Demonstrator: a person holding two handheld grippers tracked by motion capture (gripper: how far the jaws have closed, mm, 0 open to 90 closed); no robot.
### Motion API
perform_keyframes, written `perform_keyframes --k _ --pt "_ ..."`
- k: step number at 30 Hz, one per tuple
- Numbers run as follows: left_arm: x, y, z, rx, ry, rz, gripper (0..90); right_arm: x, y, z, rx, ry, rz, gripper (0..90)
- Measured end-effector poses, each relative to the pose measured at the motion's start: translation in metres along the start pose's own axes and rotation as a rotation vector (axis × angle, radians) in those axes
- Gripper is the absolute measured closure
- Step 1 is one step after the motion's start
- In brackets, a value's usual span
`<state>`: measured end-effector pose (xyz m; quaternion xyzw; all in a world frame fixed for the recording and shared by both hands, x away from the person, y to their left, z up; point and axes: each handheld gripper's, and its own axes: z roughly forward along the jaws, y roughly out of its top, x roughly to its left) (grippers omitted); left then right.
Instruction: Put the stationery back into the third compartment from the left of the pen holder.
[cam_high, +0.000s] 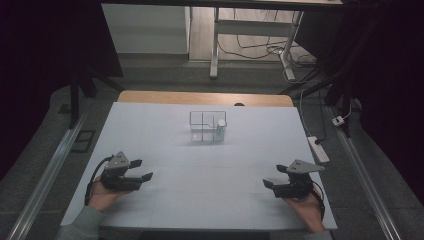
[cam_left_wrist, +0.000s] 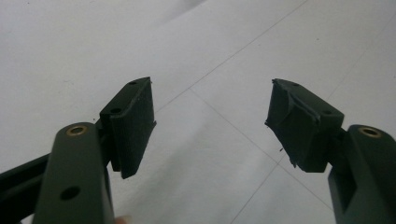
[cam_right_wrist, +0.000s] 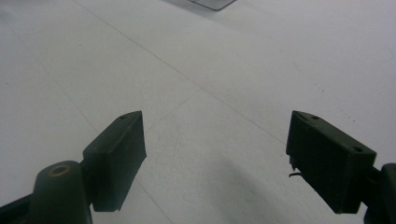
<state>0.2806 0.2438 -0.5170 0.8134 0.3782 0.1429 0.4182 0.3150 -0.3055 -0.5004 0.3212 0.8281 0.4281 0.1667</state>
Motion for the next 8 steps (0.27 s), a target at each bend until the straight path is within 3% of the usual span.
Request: perform_keyframes --k 8 --pt "0.001 -0.0002 -0.001 -0.008 -0.01 -0.009 31.0 0.001 0.0004 -0.0004 0.004 -0.006 -0.012 19.4"
